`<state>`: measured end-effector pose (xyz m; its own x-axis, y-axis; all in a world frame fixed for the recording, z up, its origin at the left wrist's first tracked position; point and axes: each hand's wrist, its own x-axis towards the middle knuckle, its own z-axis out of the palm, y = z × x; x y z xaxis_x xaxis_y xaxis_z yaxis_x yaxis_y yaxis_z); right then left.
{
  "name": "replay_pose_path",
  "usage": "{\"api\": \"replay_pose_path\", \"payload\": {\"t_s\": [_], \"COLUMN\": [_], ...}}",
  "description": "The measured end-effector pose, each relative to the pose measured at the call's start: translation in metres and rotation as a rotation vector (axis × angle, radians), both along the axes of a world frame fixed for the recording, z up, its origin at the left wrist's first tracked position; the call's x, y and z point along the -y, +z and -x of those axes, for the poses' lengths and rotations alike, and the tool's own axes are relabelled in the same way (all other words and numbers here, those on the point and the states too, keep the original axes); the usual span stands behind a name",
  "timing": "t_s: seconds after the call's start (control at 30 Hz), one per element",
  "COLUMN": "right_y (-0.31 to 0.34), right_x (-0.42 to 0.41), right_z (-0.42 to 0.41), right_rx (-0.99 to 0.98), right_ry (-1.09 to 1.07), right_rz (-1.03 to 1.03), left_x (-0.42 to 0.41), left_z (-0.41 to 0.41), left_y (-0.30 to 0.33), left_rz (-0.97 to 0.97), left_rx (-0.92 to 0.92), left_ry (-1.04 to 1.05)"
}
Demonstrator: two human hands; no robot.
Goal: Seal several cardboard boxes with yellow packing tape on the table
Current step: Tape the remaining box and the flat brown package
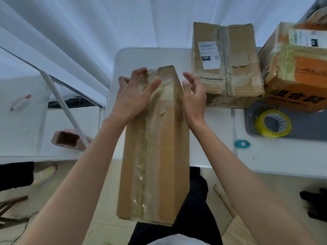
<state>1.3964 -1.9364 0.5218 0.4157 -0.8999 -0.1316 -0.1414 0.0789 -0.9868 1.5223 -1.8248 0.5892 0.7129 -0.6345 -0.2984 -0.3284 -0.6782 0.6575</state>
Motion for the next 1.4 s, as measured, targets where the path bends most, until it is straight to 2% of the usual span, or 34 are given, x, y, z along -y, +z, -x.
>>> {"api": "replay_pose_path", "payload": {"t_s": [0.07, 0.13, 0.23, 0.3, 0.43, 0.57, 0.63, 0.77, 0.8, 0.9, 1.03, 1.17, 1.23, 1.3, 1.4], "right_y": [0.037, 0.049, 0.037, 0.029, 0.029, 0.032, 0.035, 0.038, 0.040, 0.036, 0.034, 0.035, 0.031, 0.026, 0.021], "right_x": [0.005, 0.018, 0.029, 0.031, 0.029, 0.028, 0.035, 0.055, 0.055, 0.051, 0.053, 0.071, 0.082, 0.091, 0.098], "right_z": [-0.007, -0.010, -0.009, -0.009, -0.014, -0.010, -0.001, 0.022, 0.025, 0.017, 0.019, 0.043, 0.054, 0.064, 0.069], "right_rx": [0.050, -0.090, -0.355, -0.454, -0.500, -0.507, -0.526, -0.518, -0.504, -0.513, -0.526, -0.472, -0.471, -0.466, -0.454], "right_ry": [0.120, 0.236, 0.341, 0.358, 0.340, 0.337, 0.341, 0.311, 0.302, 0.292, 0.310, 0.312, 0.334, 0.342, 0.334], "right_rz": [0.033, 0.056, 0.298, 0.388, 0.432, 0.413, 0.418, 0.382, 0.373, 0.385, 0.411, 0.424, 0.397, 0.366, 0.349], "left_x": [0.008, 0.016, 0.034, 0.047, 0.057, 0.061, 0.062, 0.063, 0.060, 0.060, 0.067, 0.060, 0.054, 0.049, 0.048], "left_z": [0.017, 0.033, 0.044, 0.036, 0.001, -0.010, -0.004, 0.017, 0.022, 0.013, 0.007, 0.035, 0.050, 0.050, 0.034], "left_y": [-0.007, -0.014, -0.020, -0.020, -0.030, -0.061, -0.113, -0.215, -0.216, -0.218, -0.224, -0.155, -0.145, -0.159, -0.194], "left_rz": [0.016, 0.023, 0.007, 0.032, 0.120, 0.508, 0.482, 0.379, 0.341, 0.431, 0.419, 0.377, 0.367, 0.370, 0.291], "left_rx": [0.127, 0.181, 0.296, 0.281, 0.087, -0.472, -0.662, -0.776, -0.792, -0.792, -0.759, -0.502, -0.380, -0.306, -0.374], "left_ry": [-0.039, -0.024, -0.030, 0.013, 0.122, 0.331, 0.272, 0.250, 0.245, 0.214, 0.263, 0.280, 0.220, 0.214, 0.317]}}
